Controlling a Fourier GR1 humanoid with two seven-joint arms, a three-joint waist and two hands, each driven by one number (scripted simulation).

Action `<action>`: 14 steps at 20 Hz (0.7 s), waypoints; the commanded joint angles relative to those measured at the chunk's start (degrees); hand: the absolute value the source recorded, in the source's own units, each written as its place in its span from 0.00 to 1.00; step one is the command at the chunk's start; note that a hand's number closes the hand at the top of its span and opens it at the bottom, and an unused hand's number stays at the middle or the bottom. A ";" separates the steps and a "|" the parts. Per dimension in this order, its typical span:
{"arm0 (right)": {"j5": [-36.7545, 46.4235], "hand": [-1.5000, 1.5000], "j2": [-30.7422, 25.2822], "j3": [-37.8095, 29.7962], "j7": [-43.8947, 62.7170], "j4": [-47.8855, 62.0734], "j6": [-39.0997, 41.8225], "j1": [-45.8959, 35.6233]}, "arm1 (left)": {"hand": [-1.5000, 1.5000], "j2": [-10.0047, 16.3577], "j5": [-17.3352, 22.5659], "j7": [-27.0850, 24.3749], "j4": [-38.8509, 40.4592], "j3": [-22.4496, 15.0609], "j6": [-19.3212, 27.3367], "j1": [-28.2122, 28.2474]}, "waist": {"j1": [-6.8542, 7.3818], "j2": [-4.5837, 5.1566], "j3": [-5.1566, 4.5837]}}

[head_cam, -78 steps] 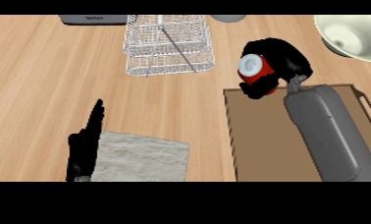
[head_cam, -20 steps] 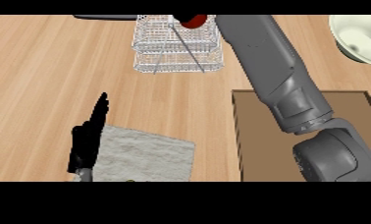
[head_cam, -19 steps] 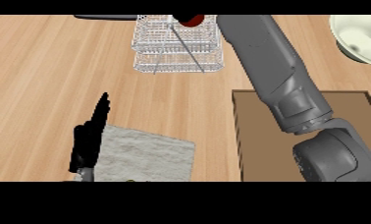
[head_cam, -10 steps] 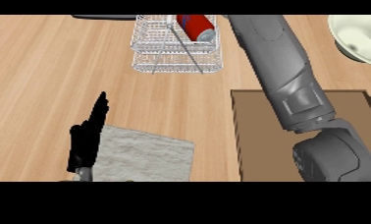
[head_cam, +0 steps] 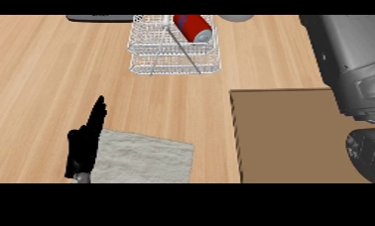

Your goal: Pick the can from the tray and place it in the tiered basket

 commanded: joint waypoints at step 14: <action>-11.70 0.00 -31.04 -8.22 -6.32 1.30 34.64 16.29 | 0.50 -1.18 -0.39 -2.54 3.49 0.20 0.65 1.31 | -0.28 0.17 -0.11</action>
